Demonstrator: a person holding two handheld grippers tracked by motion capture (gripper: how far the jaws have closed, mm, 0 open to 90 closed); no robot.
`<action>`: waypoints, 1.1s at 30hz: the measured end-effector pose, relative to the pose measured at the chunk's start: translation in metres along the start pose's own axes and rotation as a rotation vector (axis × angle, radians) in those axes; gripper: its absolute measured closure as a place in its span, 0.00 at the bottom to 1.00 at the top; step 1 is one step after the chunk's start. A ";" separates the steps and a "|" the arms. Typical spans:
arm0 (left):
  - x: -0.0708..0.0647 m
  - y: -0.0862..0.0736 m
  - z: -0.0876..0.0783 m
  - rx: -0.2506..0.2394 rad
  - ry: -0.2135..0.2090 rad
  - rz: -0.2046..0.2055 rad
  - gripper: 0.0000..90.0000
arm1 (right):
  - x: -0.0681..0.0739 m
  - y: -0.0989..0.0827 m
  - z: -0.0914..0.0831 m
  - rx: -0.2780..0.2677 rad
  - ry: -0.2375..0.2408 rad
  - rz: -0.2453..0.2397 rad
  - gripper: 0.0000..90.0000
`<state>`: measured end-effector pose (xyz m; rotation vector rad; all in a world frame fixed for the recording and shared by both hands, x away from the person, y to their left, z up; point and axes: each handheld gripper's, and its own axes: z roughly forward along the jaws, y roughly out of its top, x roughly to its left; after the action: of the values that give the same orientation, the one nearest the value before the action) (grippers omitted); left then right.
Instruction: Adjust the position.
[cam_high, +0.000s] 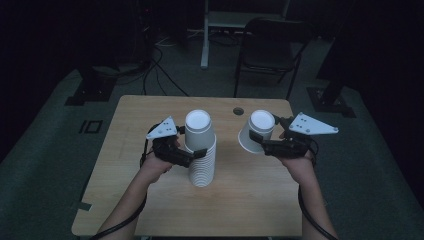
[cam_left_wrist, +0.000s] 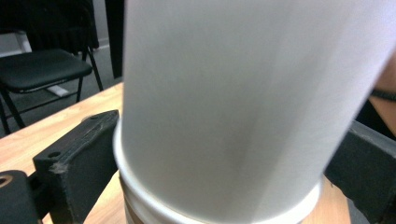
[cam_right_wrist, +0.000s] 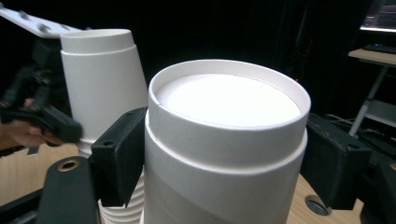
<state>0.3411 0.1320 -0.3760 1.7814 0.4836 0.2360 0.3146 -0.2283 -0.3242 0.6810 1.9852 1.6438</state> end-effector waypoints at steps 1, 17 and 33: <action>0.000 0.001 -0.002 -0.008 0.002 -0.001 0.04 | -0.002 -0.002 -0.002 0.001 -0.008 0.005 0.25; -0.022 0.009 -0.060 -0.072 0.089 0.061 0.04 | -0.010 -0.021 -0.016 0.024 -0.026 0.033 0.25; -0.094 0.033 -0.053 -0.116 -0.067 0.199 0.05 | -0.005 -0.027 -0.022 0.030 -0.020 0.032 0.25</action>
<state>0.2418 0.1305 -0.3216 1.7181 0.2398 0.3353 0.3021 -0.2523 -0.3473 0.7416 1.9977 1.6227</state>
